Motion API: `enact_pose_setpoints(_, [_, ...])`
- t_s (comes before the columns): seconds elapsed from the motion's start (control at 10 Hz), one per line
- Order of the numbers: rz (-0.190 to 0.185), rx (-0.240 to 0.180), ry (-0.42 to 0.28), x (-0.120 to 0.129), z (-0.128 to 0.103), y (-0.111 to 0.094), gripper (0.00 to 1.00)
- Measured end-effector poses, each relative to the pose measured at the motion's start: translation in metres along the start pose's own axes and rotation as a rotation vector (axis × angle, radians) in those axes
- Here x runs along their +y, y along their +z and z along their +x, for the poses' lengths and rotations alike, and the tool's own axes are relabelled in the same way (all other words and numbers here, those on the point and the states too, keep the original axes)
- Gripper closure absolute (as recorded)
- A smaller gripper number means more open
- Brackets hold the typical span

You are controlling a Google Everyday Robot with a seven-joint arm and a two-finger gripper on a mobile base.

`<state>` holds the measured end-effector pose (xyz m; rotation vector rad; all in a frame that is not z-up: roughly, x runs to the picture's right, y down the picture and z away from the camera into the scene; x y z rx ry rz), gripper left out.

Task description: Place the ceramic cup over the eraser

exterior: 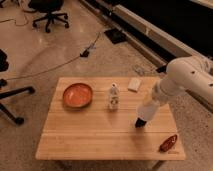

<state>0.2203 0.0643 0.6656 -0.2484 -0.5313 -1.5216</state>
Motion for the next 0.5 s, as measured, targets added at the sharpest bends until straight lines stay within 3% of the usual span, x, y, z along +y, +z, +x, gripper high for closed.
enact_pose_setpoints(0.3, [0.008,-0.012,-0.008,-0.0047,-0.0052,0.0017,0.82])
enact_pose_setpoints(0.5, [0.010,-0.016,0.003,-0.0066,-0.0070,0.0043,0.69])
